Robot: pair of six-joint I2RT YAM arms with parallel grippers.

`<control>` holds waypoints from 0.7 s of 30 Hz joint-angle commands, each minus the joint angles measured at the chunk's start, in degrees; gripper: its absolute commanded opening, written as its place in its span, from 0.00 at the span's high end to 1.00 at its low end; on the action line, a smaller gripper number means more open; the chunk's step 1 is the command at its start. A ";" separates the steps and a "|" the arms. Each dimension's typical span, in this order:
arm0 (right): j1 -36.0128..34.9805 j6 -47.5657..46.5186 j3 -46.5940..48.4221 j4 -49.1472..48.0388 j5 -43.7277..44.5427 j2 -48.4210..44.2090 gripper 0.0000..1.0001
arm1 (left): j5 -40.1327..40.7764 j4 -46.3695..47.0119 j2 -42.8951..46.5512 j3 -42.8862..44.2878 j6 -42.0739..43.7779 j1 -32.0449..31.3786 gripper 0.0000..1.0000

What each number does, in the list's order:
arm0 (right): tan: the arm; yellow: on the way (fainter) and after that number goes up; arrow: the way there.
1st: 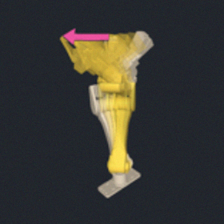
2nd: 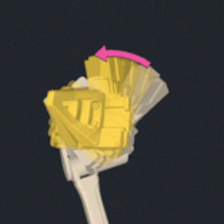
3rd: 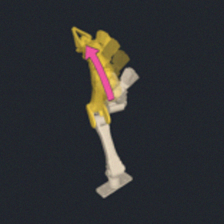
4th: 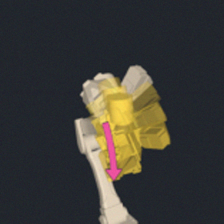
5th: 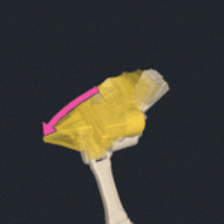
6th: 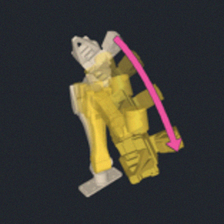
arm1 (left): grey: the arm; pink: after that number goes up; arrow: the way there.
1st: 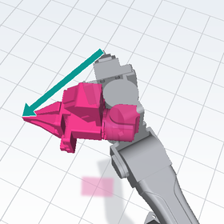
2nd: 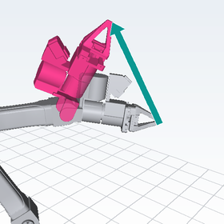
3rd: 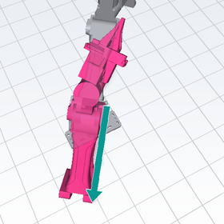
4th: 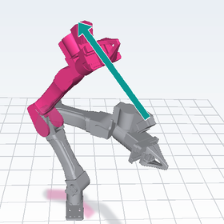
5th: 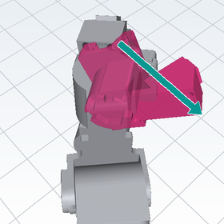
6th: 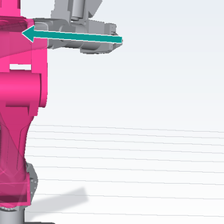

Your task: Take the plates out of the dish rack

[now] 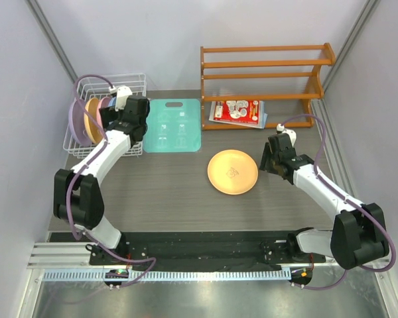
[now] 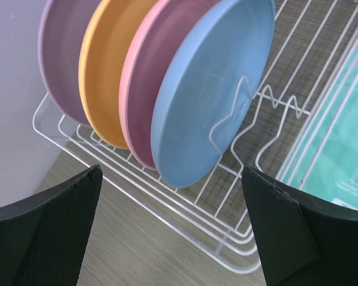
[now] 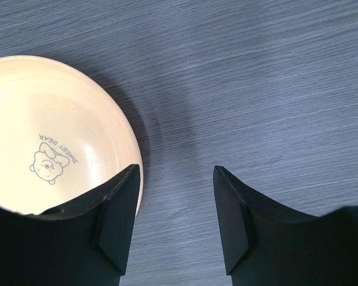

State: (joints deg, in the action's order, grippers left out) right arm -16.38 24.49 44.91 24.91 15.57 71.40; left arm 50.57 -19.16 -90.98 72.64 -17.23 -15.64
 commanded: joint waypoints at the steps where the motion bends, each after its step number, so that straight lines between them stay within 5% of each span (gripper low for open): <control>1: 0.03 -1.20 2.73 -0.74 1.39 0.23 0.42 | 4.36 4.74 -2.79 4.17 2.29 1.57 0.03; 21: 0.03 -1.99 3.17 -3.20 -0.37 6.91 0.44 | 10.08 8.09 -12.73 9.62 5.54 4.65 0.38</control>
State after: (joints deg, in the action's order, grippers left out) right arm -16.38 23.57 45.78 23.86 15.25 77.71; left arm 56.71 -14.13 -103.39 80.66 -11.92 -11.99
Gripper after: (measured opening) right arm 0.569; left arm 0.663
